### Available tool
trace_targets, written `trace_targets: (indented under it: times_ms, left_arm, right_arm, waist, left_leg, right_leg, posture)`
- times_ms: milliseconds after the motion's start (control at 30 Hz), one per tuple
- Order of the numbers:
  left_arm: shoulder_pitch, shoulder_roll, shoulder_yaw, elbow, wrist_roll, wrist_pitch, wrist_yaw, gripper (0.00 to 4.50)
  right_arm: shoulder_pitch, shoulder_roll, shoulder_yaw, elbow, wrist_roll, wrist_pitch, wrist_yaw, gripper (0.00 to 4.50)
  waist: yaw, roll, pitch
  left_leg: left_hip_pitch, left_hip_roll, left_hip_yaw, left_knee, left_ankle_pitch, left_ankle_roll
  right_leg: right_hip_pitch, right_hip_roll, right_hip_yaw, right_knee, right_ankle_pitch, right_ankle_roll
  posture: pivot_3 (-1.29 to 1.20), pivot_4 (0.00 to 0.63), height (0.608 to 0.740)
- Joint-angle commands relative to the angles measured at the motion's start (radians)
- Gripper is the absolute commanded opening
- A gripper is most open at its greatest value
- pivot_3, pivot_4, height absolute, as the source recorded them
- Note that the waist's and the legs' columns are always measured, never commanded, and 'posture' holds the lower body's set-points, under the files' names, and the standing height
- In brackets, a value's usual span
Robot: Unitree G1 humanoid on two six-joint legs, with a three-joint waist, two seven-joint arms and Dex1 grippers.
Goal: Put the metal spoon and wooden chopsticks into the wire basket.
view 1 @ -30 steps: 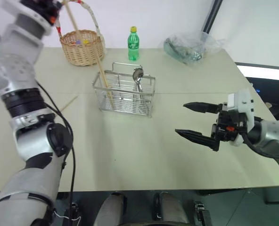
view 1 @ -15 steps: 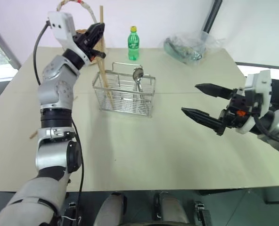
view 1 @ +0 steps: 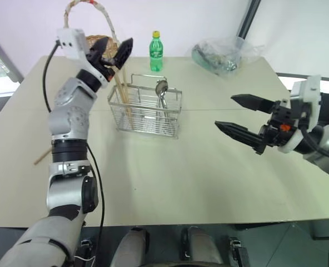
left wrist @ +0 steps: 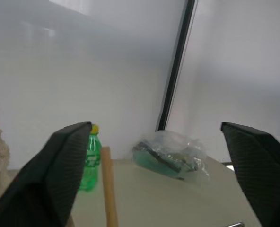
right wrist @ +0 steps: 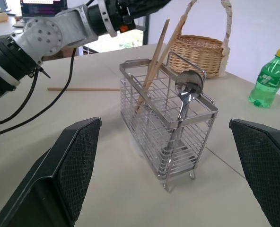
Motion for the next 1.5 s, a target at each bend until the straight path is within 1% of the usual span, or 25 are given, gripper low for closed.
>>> trace_targets:
  times_ms: [33,100,133,200,300,367,433,500,567,633,800,933,1033,1233,1300,1367,1500]
  left_arm:
    - [-0.011,0.094,0.049,-0.103,-0.046,0.095,0.010,4.45]
    - [-0.016,0.177,0.056,-0.119,-0.057,0.165,-0.008,4.45]
    - [-0.015,0.239,0.043,-0.108,-0.045,0.201,-0.042,4.45]
    - [0.002,0.377,-0.016,-0.064,0.002,0.247,-0.157,4.45]
    - [0.037,0.544,-0.142,0.054,0.131,0.203,-0.307,4.45]
    - [0.027,0.603,-0.192,0.177,0.193,0.181,-0.366,4.45]
    - [0.005,0.626,-0.216,0.284,0.239,0.146,-0.390,4.45]
    - [-0.007,0.653,-0.250,0.409,0.302,0.088,-0.428,4.45]
    - [-0.016,0.668,-0.284,0.512,0.354,0.047,-0.465,4.45]
    - [-0.016,0.662,-0.315,0.598,0.397,0.011,-0.493,4.45]
    - [-0.033,0.606,-0.362,0.774,0.484,-0.051,-0.507,4.45]
    - [-0.047,0.562,-0.383,0.850,0.538,-0.072,-0.505,4.45]
    - [-0.049,0.522,-0.408,0.896,0.579,-0.076,-0.499,4.45]
    - [-0.059,0.490,-0.412,0.943,0.628,-0.070,-0.478,4.45]
    - [-0.067,0.484,-0.401,0.956,0.627,-0.059,-0.467,3.91]
    - [-0.071,0.481,-0.396,0.963,0.630,-0.060,-0.462,3.09]
    - [-0.074,0.478,-0.393,0.970,0.633,-0.062,-0.455,0.91]
  right_arm:
    - [-0.026,-0.001,-0.002,0.011,-0.012,-0.018,0.008,4.50]
    - [-0.026,-0.003,0.000,0.017,-0.019,-0.022,0.014,4.50]
    - [-0.027,-0.003,0.000,0.019,-0.021,-0.022,0.019,4.50]
    - [-0.029,-0.006,0.006,0.024,-0.026,-0.024,0.035,4.50]
    - [-0.031,-0.007,0.023,0.037,-0.053,-0.038,0.066,4.50]
    - [-0.037,0.000,0.029,0.048,-0.060,-0.041,0.074,4.50]
    - [-0.042,0.004,0.032,0.055,-0.062,-0.043,0.080,4.50]
    - [-0.044,0.006,0.038,0.056,-0.067,-0.043,0.086,4.50]
    - [-0.047,0.006,0.041,0.057,-0.067,-0.040,0.089,4.50]
    - [-0.049,0.003,0.038,0.056,-0.060,-0.031,0.089,4.50]
    - [-0.043,-0.009,0.024,0.043,-0.034,0.000,0.081,4.50]
    - [-0.038,-0.024,0.006,0.044,-0.020,0.019,0.085,4.50]
    - [-0.062,-0.031,0.008,0.047,-0.012,0.034,0.071,4.50]
    - [-0.072,-0.025,-0.003,0.042,-0.009,0.047,0.050,4.50]
    - [-0.056,-0.023,-0.017,0.034,-0.006,0.048,0.042,4.50]
    - [-0.042,-0.022,-0.026,0.028,-0.004,0.048,0.038,4.50]
    - [-0.032,-0.020,-0.036,0.025,-0.001,0.046,0.028,4.50]
  waist:
    - [-0.001,0.000,0.000]
    - [-0.003,0.000,0.000]
    - [-0.003,0.000,0.000]
    - [-0.005,0.000,0.000]
    - [-0.005,0.003,0.000]
    - [0.002,0.004,0.001]
    - [0.004,0.003,0.001]
    - [0.003,0.002,0.001]
    - [0.000,0.001,0.001]
    - [-0.001,0.002,0.001]
    - [0.002,0.001,0.000]
    - [0.002,-0.001,-0.001]
    - [0.001,-0.001,-0.001]
    - [0.002,0.001,-0.002]
    - [0.002,0.002,-0.003]
    - [0.002,0.002,-0.003]
    - [-0.001,0.003,-0.004]
  left_leg:
    - [0.000,0.000,0.000,0.000,0.000,0.000]
    - [0.000,0.000,0.000,0.000,0.000,0.000]
    - [0.000,0.000,0.000,-0.001,0.000,0.000]
    - [0.001,0.000,0.000,-0.001,0.000,0.000]
    - [0.002,0.000,0.001,-0.002,0.000,0.000]
    - [0.005,0.000,0.002,-0.003,0.000,0.000]
    - [0.005,0.000,0.002,-0.003,0.000,0.000]
    - [0.004,0.000,0.000,-0.002,0.000,0.000]
    - [0.003,0.001,0.000,-0.003,0.000,0.000]
    - [-0.001,0.001,0.000,-0.003,0.000,0.000]
    - [-0.005,0.000,0.000,-0.002,0.000,0.000]
    - [-0.006,0.000,0.000,0.000,0.000,0.000]
    - [-0.006,0.000,0.000,0.000,0.000,0.000]
    - [-0.006,0.000,0.000,0.000,0.000,0.000]
    - [-0.006,0.000,0.000,0.000,0.000,0.000]
    - [-0.005,0.000,0.000,0.000,0.000,0.000]
    - [-0.003,0.001,0.001,0.000,0.000,0.001]
  right_leg:
    - [0.000,0.000,0.000,0.000,0.000,0.000]
    - [0.000,0.000,0.000,0.000,0.000,0.000]
    - [0.000,0.001,0.000,0.000,0.000,0.000]
    - [-0.001,0.001,0.000,0.001,0.000,0.000]
    - [0.000,0.001,0.000,0.001,0.000,0.000]
    - [0.002,0.001,0.001,0.000,-0.001,-0.001]
    - [0.003,0.001,0.001,0.000,-0.002,-0.003]
    - [0.003,0.001,0.000,0.000,-0.002,-0.003]
    - [0.001,0.001,0.001,0.000,-0.001,-0.002]
    - [-0.003,0.001,0.000,0.000,0.000,0.000]
    - [-0.007,0.001,0.000,0.001,0.000,0.000]
    - [-0.007,0.001,0.000,0.002,0.000,0.000]
    - [-0.007,0.000,0.000,0.002,0.000,0.000]
    - [-0.007,0.000,0.000,0.002,0.000,0.000]
    - [-0.007,0.000,0.000,0.002,0.000,0.000]
    - [-0.006,0.000,0.000,0.002,0.000,0.000]
    - [-0.005,0.000,0.000,0.003,0.000,0.000]
  posture:
    - [0.00,0.150,0.674]
    - [0.00,0.150,0.674]
    - [0.00,0.150,0.674]
    - [0.00,0.150,0.674]
    - [0.00,0.150,0.674]
    - [0.00,0.150,0.674]
    - [0.00,0.150,0.674]
    - [0.00,0.150,0.674]
    - [0.00,0.150,0.674]
    - [0.00,0.150,0.674]
    - [0.00,0.150,0.674]
    - [0.00,0.150,0.674]
    - [0.00,0.150,0.674]
    - [0.00,0.150,0.674]
    - [0.00,0.150,0.674]
    - [0.00,0.150,0.674]
    - [0.00,0.150,0.674]
